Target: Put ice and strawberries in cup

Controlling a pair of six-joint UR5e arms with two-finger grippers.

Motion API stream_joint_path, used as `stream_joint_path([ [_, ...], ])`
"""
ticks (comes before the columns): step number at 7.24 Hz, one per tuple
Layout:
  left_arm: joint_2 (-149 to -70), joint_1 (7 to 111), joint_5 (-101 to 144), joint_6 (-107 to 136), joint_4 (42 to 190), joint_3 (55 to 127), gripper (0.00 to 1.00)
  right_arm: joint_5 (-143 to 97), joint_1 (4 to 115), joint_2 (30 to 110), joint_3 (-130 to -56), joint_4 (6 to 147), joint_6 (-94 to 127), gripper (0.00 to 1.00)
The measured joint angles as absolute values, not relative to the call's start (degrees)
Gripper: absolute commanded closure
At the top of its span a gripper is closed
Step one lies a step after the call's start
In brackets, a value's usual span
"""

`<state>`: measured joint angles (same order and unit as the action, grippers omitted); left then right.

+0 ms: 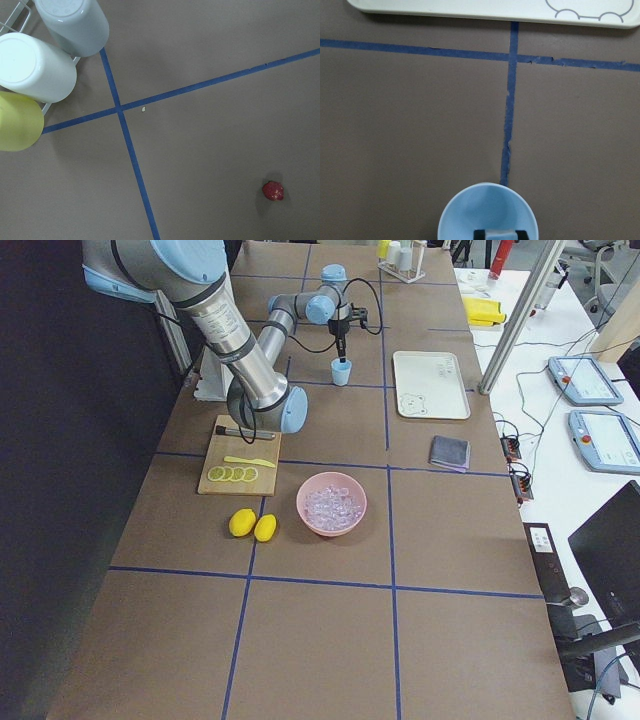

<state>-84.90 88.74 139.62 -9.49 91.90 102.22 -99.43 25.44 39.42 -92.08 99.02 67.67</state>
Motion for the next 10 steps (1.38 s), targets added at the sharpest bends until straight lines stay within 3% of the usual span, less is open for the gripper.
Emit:
stream_joint_path([
  [7, -84.90, 88.68, 139.64, -9.49, 91.93, 102.13, 0.00, -101.10, 28.10, 39.79, -92.54, 99.23, 65.09, 0.00],
  [10, -84.83, 88.68, 139.65, -9.57, 91.93, 101.84, 0.00, -110.70, 37.41, 48.82, -98.96, 99.28, 50.47, 0.00],
])
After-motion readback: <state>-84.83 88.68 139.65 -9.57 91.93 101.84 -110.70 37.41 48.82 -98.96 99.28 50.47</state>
